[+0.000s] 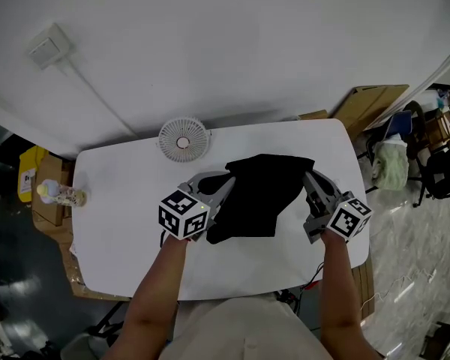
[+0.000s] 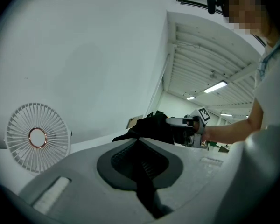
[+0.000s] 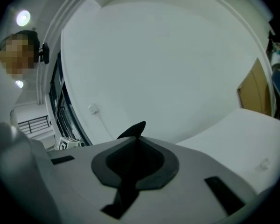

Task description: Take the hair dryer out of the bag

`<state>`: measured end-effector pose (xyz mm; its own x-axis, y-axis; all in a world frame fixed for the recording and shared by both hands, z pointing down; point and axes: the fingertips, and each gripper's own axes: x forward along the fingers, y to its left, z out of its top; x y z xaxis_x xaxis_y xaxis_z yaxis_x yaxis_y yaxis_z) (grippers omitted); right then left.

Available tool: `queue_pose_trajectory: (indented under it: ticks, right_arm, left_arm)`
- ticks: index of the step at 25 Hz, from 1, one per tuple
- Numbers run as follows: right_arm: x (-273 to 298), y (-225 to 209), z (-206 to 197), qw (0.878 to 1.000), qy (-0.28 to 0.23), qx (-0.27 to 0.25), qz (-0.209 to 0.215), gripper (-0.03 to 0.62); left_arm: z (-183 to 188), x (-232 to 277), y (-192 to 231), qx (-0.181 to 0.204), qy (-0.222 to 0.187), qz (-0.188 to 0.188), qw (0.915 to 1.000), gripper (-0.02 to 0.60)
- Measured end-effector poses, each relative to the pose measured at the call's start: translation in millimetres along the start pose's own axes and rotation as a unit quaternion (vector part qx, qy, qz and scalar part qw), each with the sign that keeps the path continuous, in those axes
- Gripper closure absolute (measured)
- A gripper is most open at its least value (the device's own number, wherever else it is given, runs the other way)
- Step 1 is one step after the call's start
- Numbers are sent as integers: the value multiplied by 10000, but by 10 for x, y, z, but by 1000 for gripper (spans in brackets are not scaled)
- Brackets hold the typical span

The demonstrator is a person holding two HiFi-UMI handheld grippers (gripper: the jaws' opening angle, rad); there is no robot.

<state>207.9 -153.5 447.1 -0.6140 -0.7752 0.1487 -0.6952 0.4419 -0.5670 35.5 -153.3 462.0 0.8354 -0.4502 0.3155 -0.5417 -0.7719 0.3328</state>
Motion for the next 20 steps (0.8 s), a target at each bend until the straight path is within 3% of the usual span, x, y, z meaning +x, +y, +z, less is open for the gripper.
queue_pose_trajectory:
  ticks: [6,14,15,16,17,19,20]
  right_arm:
    - [-40,-282,-169,9970,419,-97,-639,571]
    - [290,-709,-513,9843,1099,-439,-1312,568]
    - [319,-725,-546,9830,1146,-487,-1347,556]
    - [338,-736,-560,9821,1168,-524,-1379,459]
    - [343,-744,-553,9812,1166,-582,-1425,403]
    - [307,-741,-479,9776,1120,-873,-1555,384]
    - [274,-710,-431,9750,1101,-1097,-1587,384]
  left_arm:
    - [-76,148,111,169,260,167,9994,566]
    - [-293,554,360,640,997,472,9918,565]
    - [-324,573,386,673,1045,542,9908,565]
    - [-348,579,409,697,1071,608,9899,556]
    - [-366,572,433,705,1082,669,9894,523]
    - [-393,506,488,715,1110,807,9880,426]
    - [-400,447,512,745,1119,886,9870,416]
